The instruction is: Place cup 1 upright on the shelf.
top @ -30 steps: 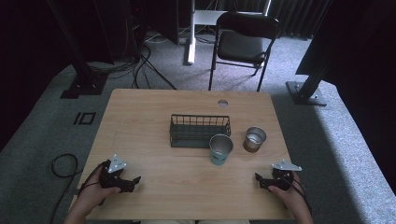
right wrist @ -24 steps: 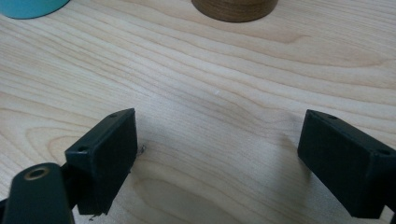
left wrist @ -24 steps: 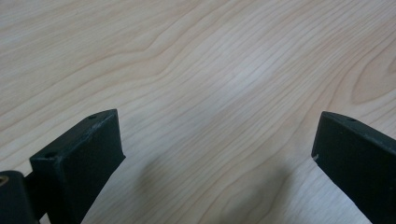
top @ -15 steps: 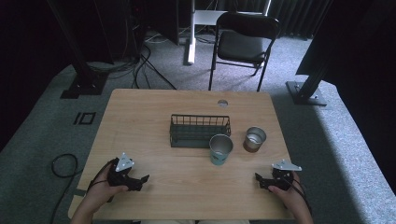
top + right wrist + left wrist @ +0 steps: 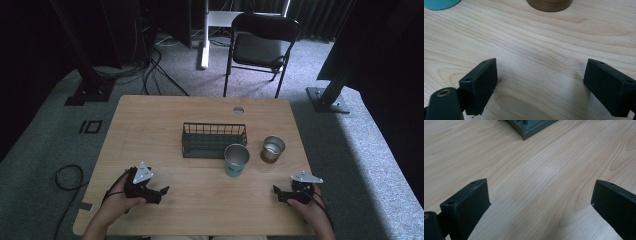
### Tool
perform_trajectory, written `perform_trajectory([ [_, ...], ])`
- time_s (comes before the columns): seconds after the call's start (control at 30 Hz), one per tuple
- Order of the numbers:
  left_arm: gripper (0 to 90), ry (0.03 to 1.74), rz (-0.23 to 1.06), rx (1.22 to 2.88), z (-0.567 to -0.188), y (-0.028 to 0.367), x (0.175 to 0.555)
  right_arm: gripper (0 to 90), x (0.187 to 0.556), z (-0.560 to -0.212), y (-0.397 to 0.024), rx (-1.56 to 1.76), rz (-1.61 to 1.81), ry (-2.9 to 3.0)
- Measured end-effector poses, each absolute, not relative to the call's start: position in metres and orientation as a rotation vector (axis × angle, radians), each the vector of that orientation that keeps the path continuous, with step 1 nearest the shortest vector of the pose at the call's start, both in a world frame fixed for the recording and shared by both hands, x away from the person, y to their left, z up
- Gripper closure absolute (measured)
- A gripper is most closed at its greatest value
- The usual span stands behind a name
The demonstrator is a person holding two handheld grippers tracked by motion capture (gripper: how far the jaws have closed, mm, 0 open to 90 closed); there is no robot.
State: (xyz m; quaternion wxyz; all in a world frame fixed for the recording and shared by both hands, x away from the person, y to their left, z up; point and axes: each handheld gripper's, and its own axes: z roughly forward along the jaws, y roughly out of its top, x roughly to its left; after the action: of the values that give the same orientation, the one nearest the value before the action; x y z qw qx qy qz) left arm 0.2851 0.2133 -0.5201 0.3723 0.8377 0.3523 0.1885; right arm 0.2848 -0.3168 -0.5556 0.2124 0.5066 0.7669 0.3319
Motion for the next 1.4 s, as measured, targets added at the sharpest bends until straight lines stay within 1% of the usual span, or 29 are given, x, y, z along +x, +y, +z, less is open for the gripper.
perform_trajectory([
  [0.2,2.5,0.871,0.479,2.162,-0.519,0.203,0.287,11.6,0.285,-0.556,-0.317,1.407,0.922,2.129],
  [1.4,2.5,0.687,0.471,2.126,-0.5,0.144,0.294,11.6,0.285,-0.556,-0.317,1.407,0.922,2.129],
])
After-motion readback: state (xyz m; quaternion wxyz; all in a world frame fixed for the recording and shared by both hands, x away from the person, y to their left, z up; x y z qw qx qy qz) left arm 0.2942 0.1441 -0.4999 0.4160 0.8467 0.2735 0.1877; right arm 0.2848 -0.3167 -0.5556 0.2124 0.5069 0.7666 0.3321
